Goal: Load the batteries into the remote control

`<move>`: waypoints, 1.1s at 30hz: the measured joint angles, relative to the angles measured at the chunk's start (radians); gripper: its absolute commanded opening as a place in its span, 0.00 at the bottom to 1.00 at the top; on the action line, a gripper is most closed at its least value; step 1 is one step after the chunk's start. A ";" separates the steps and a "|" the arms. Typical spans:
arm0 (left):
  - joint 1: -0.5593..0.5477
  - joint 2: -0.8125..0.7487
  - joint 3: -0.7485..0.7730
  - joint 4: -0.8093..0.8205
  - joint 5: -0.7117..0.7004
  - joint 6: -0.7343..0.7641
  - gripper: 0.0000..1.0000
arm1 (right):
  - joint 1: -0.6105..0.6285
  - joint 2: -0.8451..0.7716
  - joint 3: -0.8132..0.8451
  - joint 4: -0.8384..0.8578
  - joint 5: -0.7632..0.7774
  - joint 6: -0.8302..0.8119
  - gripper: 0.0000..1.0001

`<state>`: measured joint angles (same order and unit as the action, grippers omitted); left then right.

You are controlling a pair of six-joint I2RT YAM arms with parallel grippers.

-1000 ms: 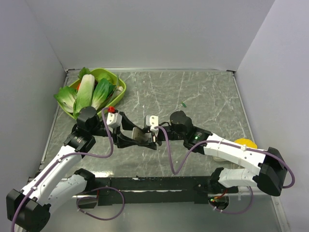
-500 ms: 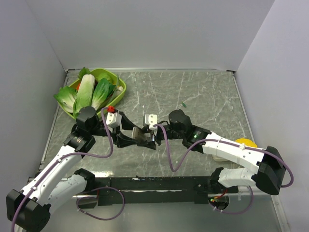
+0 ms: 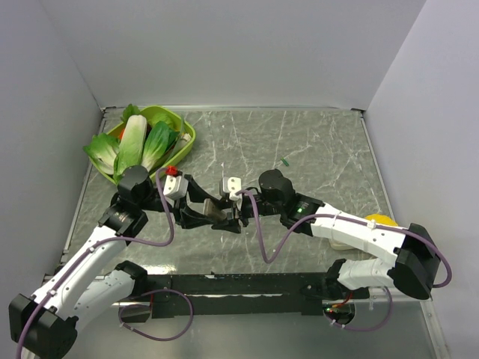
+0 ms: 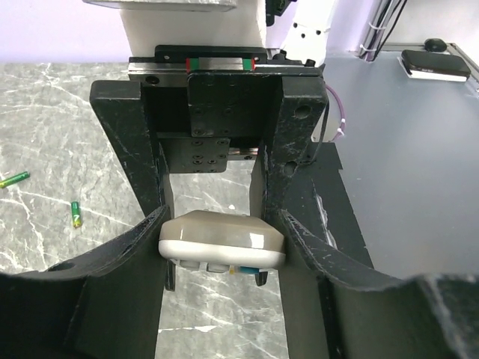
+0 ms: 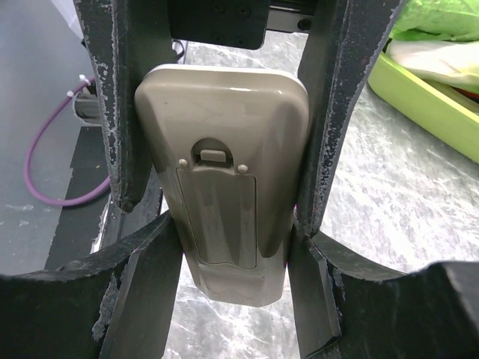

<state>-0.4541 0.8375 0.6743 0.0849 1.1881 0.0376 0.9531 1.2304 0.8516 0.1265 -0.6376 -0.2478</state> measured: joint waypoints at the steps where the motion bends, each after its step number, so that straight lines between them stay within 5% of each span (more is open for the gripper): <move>1: 0.000 -0.002 0.000 0.000 -0.002 0.000 0.10 | 0.000 0.000 0.000 0.000 0.000 0.001 0.00; 2: 0.000 -0.003 0.000 0.000 -0.003 0.000 0.08 | 0.000 -0.001 0.000 0.002 0.000 0.004 0.02; 3: 0.000 -0.005 0.000 0.000 -0.004 0.000 0.06 | 0.000 -0.002 0.000 0.002 0.000 0.004 0.23; 8: -0.003 -0.027 -0.014 0.006 -0.023 -0.003 0.03 | -0.008 -0.014 0.000 -0.006 0.001 0.028 0.70; 11: -0.005 -0.054 -0.048 0.028 -0.061 0.000 0.03 | -0.026 -0.032 0.000 -0.030 0.019 0.104 0.89; 22: -0.038 -0.087 -0.167 0.188 -0.227 -0.046 0.02 | -0.138 -0.127 0.167 -0.237 0.272 0.542 0.96; 33: -0.053 -0.087 -0.167 0.277 -0.269 -0.079 0.02 | -0.128 -0.055 0.196 -0.287 0.289 0.716 0.95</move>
<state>-0.5076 0.7506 0.5068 0.3614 0.9195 -0.0414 0.8253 1.1755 1.0477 -0.1608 -0.3485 0.4683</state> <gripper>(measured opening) 0.561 0.949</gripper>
